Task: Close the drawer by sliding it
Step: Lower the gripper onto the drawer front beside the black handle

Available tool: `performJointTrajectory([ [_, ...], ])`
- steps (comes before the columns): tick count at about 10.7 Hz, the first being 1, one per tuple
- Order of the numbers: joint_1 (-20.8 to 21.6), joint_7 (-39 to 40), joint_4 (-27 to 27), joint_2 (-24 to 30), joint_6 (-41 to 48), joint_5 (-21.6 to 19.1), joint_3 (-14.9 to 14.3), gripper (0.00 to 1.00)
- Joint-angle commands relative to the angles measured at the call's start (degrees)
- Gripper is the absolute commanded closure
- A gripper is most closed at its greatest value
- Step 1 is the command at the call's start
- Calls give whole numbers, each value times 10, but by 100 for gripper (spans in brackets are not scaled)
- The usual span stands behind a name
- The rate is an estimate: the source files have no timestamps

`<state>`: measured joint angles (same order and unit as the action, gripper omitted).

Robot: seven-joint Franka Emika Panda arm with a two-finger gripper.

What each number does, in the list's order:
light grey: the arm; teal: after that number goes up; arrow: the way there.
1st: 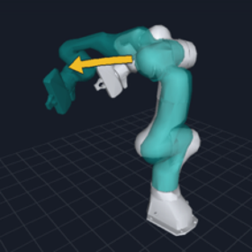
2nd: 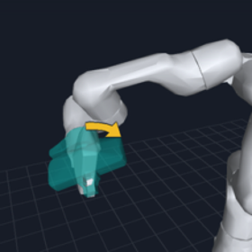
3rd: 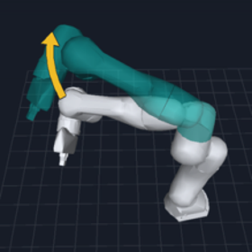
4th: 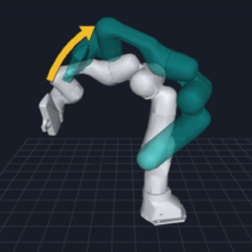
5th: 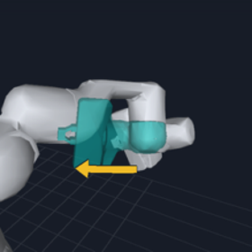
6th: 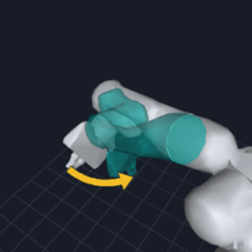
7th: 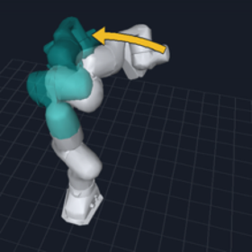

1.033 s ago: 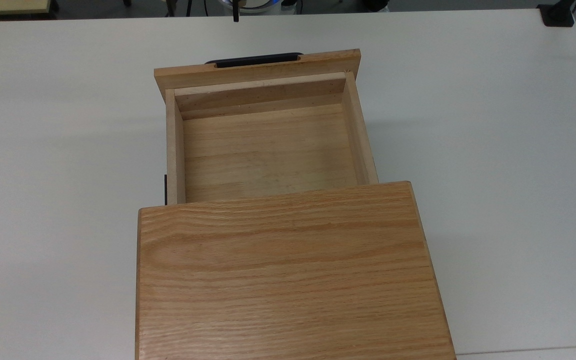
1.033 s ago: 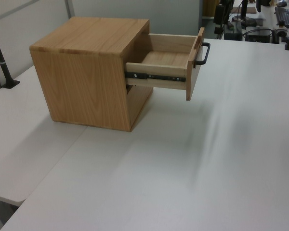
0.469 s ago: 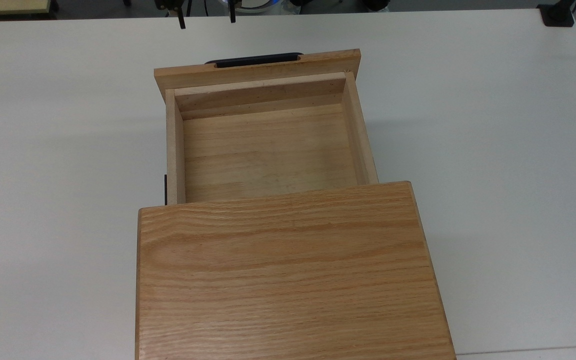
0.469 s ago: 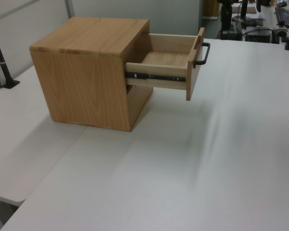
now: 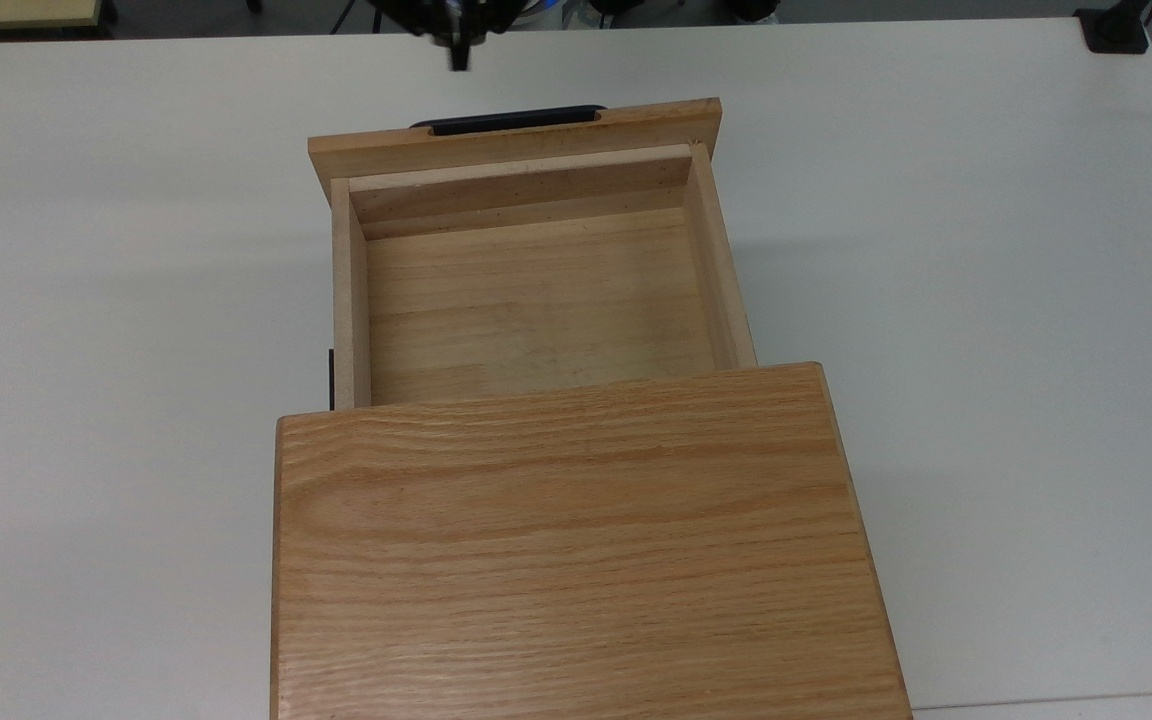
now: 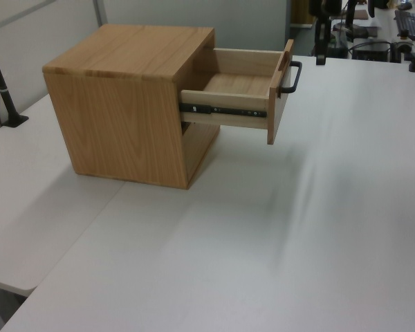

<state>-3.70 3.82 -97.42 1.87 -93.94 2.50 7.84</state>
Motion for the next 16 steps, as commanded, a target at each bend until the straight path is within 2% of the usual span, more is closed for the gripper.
performJointTrajectory([
  [1, 10, -85, -31, -10, -33, 0, 25, 100],
  [7, 5, -209, -25, -50, -143, -5, 29, 100],
  [10, 7, -258, 33, -95, -157, -1, 29, 100],
  [12, 8, -291, 57, -117, -200, 6, 28, 100],
  [13, 10, -303, 63, -130, -217, 12, 28, 100],
  [16, 19, -377, 104, -174, -258, 66, 27, 100],
])
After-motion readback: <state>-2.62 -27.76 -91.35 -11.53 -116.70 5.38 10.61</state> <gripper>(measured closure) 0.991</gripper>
